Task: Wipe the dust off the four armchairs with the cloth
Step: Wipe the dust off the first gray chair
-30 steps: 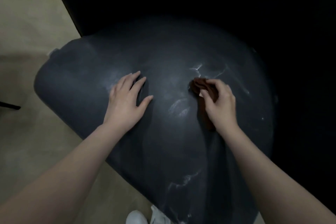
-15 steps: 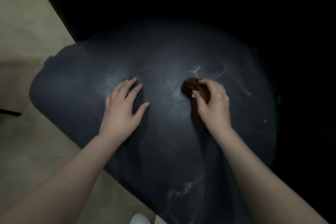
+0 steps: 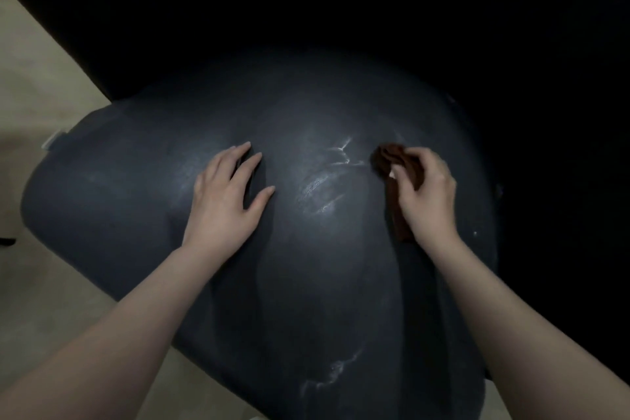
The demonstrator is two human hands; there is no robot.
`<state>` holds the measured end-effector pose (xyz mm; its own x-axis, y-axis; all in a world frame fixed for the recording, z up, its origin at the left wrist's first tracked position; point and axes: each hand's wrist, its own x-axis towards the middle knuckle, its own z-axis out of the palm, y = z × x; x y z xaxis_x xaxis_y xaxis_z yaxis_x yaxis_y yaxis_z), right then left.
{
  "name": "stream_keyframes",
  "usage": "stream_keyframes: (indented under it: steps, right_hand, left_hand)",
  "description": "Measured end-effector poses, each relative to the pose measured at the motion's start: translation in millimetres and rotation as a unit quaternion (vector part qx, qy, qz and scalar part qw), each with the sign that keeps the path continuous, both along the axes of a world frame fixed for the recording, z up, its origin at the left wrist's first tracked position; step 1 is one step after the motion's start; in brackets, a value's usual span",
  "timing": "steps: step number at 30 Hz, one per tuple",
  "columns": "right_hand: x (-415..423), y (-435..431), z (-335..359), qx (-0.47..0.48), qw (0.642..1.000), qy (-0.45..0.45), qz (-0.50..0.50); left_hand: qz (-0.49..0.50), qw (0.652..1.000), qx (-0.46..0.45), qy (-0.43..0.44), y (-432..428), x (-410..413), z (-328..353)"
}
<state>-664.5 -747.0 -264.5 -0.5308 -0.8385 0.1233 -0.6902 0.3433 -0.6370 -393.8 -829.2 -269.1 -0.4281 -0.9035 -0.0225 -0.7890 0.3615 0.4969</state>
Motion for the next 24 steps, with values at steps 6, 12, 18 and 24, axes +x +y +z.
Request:
stream_keyframes:
  steps: [6, 12, 18, 24]
  right_hand:
    - [46.0, -22.6, -7.1, 0.002, 0.988, 0.027, 0.152]
    - [27.7, 0.5, 4.4, -0.003, 0.978, -0.003, 0.21]
    - [-22.7, -68.5, -2.0, 0.023, 1.0, 0.002, -0.02]
    - [46.1, -44.4, 0.3, 0.012, 0.959, 0.026, 0.283]
  left_hand:
    - [-0.008, 1.0, 0.0, -0.004, -12.2, -12.7, -1.1]
    - [-0.015, 1.0, 0.008, -0.01, -17.6, -19.1, -1.1]
    - [-0.011, 1.0, 0.011, -0.006, -17.5, -18.8, -2.8]
    - [-0.002, 1.0, 0.016, -0.007, -16.4, -20.6, -2.4]
